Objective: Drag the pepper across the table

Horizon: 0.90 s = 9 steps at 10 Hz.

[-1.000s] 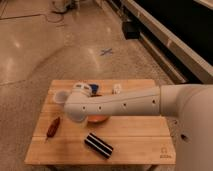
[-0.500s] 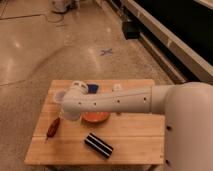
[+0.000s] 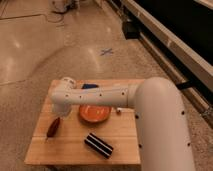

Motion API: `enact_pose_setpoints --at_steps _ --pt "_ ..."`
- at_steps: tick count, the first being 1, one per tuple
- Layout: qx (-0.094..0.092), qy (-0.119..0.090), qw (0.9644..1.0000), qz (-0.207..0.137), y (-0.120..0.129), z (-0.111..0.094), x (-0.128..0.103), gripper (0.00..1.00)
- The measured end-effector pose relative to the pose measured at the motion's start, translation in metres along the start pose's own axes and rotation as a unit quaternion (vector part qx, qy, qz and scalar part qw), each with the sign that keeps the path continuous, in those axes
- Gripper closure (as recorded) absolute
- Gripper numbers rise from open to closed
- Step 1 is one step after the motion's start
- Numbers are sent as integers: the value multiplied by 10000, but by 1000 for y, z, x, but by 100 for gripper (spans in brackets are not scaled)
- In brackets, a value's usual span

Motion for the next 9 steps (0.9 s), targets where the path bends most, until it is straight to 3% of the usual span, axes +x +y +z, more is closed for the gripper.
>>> enact_pose_setpoints --at_steps 5,9 --pt "-289 147 9993 -171 -25 33 14 35" --pt "-610 65 9979 -215 -28 63 7 36"
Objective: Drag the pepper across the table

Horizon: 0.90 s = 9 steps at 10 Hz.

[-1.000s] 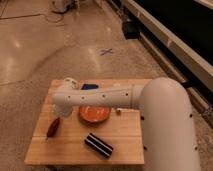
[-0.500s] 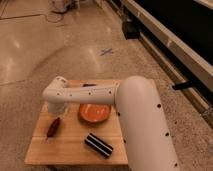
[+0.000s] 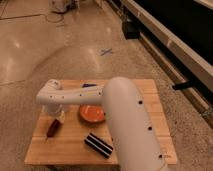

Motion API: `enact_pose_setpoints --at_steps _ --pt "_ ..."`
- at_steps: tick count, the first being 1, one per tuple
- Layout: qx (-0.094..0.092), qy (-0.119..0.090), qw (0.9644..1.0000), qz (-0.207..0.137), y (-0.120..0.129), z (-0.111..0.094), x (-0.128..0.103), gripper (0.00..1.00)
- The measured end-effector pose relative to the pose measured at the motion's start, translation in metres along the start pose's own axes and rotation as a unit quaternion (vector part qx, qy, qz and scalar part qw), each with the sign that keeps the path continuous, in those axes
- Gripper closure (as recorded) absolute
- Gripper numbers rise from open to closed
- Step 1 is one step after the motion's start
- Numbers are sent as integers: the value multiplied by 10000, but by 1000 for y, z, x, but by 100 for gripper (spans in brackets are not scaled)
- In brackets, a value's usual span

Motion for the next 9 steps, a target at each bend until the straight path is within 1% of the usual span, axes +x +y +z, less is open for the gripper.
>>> enact_pose_setpoints --at_steps 1,2,3,4,6,7,9 --pt "-44 -32 10000 -11 -1 4 -2 42" --pt "-72 -72 9999 -18 -2 7 -3 53" --pt "-82 -97 9999 -21 -2 8 -4 62" --pt "-66 -122 9999 -31 -5 8 -6 74" --pt "30 -134 9999 -63 -11 2 -8 91" --pt "87 -130 9998 -85 -13 -2 -9 98" --pt "175 -106 9997 -132 -15 -7 -11 100"
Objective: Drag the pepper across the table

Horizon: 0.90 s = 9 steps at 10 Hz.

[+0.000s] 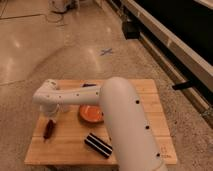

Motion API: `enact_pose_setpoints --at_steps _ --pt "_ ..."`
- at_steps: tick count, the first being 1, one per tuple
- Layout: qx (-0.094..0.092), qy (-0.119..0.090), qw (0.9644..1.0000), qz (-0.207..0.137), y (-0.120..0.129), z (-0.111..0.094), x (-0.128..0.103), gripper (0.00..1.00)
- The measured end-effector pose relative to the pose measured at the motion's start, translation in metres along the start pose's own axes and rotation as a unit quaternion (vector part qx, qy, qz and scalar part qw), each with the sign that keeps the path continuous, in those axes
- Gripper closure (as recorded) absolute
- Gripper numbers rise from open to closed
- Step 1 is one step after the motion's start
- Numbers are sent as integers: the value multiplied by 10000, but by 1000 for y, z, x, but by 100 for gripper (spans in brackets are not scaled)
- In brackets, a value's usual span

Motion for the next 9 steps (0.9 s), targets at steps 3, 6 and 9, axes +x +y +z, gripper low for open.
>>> enact_pose_setpoints --at_steps 3,6,9 --pt "112 80 9999 -88 6 -3 -8 100" --pt "187 123 9997 -109 19 -3 -17 100" --pt "332 153 9993 -78 37 -5 -30 100"
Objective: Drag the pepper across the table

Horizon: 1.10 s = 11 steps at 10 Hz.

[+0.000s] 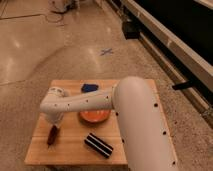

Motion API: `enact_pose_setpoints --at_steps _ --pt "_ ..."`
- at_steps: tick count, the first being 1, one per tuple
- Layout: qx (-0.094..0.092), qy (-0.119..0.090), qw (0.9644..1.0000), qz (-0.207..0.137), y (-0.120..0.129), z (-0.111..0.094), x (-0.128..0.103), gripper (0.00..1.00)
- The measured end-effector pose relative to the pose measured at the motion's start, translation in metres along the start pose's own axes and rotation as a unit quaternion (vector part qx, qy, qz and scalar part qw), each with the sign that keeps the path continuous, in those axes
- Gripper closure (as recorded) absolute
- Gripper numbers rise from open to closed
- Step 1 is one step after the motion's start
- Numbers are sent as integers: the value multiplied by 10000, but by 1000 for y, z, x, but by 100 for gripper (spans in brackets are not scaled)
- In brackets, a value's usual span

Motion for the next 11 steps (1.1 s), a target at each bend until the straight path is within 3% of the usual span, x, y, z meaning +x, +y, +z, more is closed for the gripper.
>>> enact_pose_setpoints --at_steps 9,11 --pt "318 -76 9994 -97 54 -10 -62 99" --pt "381 -116 9991 -150 59 -12 -71 94"
